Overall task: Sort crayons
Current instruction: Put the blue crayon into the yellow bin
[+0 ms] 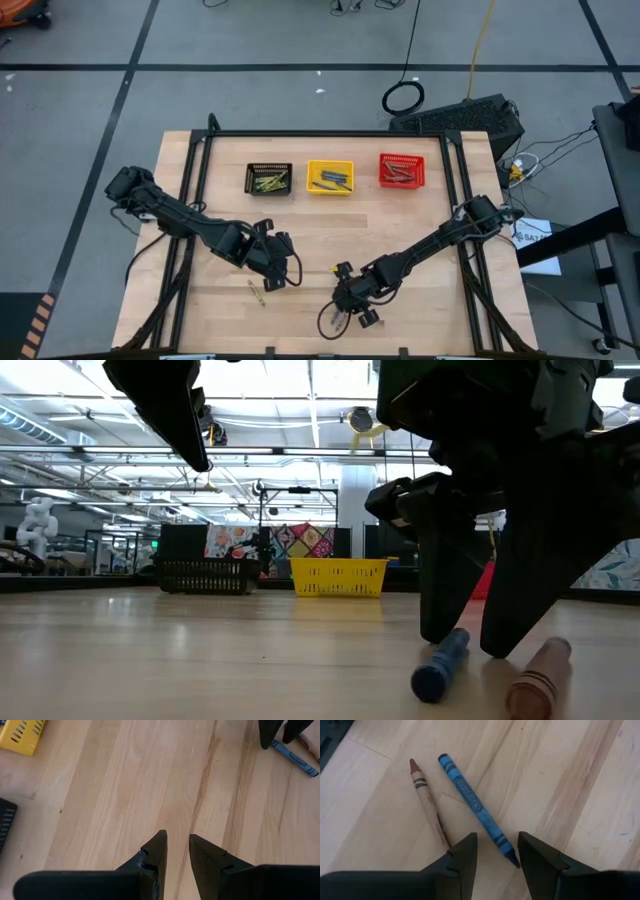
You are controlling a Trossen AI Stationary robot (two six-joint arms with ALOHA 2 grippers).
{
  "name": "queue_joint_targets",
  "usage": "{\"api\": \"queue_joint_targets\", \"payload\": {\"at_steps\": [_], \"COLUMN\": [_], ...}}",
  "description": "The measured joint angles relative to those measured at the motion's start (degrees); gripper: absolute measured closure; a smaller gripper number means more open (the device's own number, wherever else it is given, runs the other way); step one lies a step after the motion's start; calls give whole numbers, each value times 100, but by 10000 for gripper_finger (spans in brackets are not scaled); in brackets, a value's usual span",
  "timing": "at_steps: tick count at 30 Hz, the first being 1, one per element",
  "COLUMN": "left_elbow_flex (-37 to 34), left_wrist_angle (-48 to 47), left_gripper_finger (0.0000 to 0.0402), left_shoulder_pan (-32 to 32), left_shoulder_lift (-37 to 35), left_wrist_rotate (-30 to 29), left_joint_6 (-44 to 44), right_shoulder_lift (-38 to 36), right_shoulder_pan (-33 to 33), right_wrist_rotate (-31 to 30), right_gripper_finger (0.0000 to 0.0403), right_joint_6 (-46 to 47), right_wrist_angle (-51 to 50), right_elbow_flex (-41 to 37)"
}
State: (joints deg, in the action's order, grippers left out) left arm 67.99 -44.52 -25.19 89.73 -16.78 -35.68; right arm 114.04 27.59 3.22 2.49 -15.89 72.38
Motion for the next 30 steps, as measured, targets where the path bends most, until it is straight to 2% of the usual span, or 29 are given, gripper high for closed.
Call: {"api": "queue_joint_targets", "payload": {"at_steps": [8,17,22,30], "left_elbow_flex": [0,0,0,0], "left_wrist_angle": [0,0,0,3], "left_gripper_finger": [315,315,315,315], "left_shoulder_pan": [0,0,0,0], "left_shoulder_lift": [0,0,0,0], "left_wrist_rotate": [-2,-2,-4,-7], "left_joint_6": [2,2,3,4], "right_shoulder_lift": [3,13,20,223], "right_shoulder_pan": [-19,-152,-176,-181], "right_wrist_rotate": [5,35,267,275], "right_gripper_finger": [275,326,332,341], "right_joint_6": [-178,-212,-152,-9], "right_wrist_angle": [62,194,288,477], "right_elbow_flex": [-2,-4,-7,3]}}
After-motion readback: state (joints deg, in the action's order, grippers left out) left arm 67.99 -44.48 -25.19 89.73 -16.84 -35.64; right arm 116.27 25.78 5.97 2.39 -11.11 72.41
